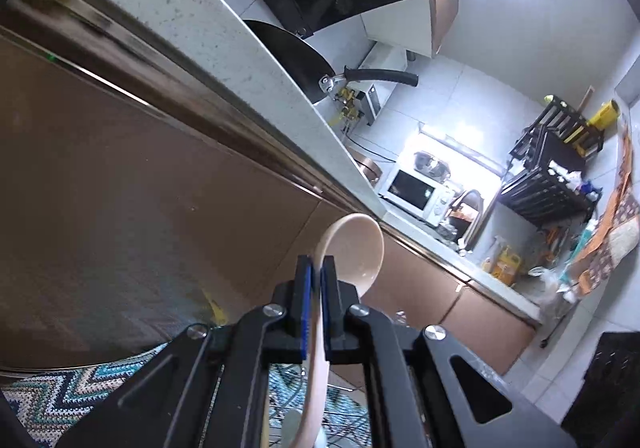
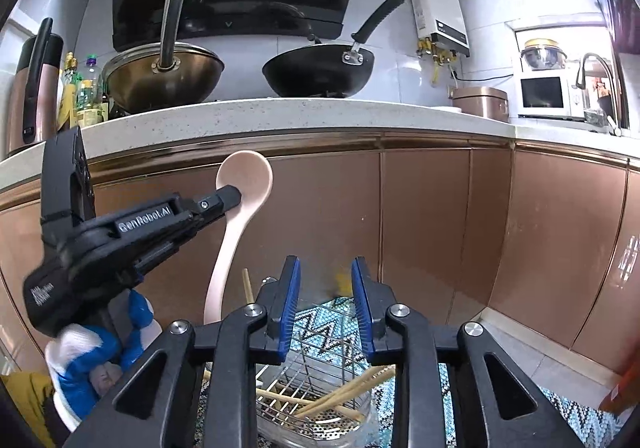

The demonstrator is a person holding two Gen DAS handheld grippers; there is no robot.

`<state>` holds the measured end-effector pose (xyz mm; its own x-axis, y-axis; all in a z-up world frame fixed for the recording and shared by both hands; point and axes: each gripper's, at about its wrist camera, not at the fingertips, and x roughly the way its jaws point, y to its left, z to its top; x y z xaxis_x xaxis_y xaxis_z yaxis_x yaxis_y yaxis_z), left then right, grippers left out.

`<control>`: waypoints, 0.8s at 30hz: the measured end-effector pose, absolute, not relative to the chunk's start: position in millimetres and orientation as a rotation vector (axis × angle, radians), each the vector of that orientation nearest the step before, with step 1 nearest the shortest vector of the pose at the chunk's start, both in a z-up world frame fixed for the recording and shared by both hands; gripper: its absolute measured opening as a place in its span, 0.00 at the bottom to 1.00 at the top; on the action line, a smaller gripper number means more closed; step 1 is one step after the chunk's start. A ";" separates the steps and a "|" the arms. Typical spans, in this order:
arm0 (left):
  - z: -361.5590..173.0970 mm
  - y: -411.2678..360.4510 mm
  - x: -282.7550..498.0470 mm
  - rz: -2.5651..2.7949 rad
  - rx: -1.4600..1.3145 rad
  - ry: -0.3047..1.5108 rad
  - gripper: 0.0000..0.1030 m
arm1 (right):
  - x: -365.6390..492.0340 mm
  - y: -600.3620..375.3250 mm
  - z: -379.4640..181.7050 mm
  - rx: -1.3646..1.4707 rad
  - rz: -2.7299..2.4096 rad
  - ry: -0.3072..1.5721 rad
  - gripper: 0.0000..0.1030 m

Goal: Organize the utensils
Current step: 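Lower the chopstick into the rack and open the right gripper while the left tool holds the pink spoon above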

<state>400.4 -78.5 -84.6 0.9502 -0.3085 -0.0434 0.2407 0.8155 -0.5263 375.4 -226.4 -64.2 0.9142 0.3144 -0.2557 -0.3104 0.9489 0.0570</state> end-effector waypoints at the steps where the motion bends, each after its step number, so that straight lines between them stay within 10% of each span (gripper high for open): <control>1: -86.8 -81.6 399.5 -0.275 -0.532 0.125 0.04 | 375.4 -227.6 -64.2 0.019 0.319 0.266 0.26; 24: -130.0 -107.6 371.7 -0.117 -0.406 0.090 0.04 | 360.7 -249.8 -70.6 0.036 0.293 0.266 0.29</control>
<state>371.7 -107.6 -130.0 0.9893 -0.1314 -0.0639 0.0954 0.9122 -0.3985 360.7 -249.8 -70.6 0.9228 0.2901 -0.2536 -0.2806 0.9570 0.0737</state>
